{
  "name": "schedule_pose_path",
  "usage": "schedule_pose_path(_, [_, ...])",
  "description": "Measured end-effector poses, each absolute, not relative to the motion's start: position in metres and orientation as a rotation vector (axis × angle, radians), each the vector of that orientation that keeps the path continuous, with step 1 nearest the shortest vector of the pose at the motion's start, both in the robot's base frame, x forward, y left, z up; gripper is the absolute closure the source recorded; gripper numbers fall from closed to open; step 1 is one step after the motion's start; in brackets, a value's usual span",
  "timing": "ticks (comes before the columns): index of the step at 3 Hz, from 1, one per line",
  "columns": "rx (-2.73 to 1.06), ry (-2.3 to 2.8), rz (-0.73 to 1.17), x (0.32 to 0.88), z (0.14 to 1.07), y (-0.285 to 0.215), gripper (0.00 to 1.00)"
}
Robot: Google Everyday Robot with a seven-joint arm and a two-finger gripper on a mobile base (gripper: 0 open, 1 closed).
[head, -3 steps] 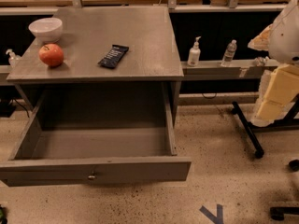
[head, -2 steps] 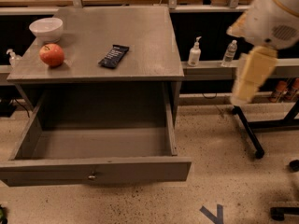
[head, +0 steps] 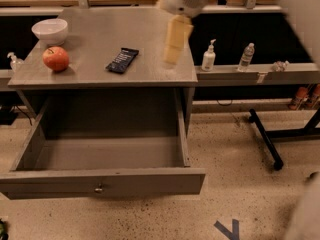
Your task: Place apple into top drawer
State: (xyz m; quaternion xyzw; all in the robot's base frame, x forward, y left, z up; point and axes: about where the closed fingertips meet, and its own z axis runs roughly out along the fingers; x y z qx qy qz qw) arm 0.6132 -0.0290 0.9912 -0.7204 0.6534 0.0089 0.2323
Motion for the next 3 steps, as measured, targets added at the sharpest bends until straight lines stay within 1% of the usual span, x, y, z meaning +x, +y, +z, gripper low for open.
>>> schedule_pose_path(1, [-1.809,1.706,0.074,0.645,1.013,0.042,0.0])
schedule_pose_path(2, [-1.645,1.736,0.119,0.657,1.02,0.059,0.0])
schedule_pose_path(3, [-1.645,1.736,0.119,0.657,1.02,0.059,0.0])
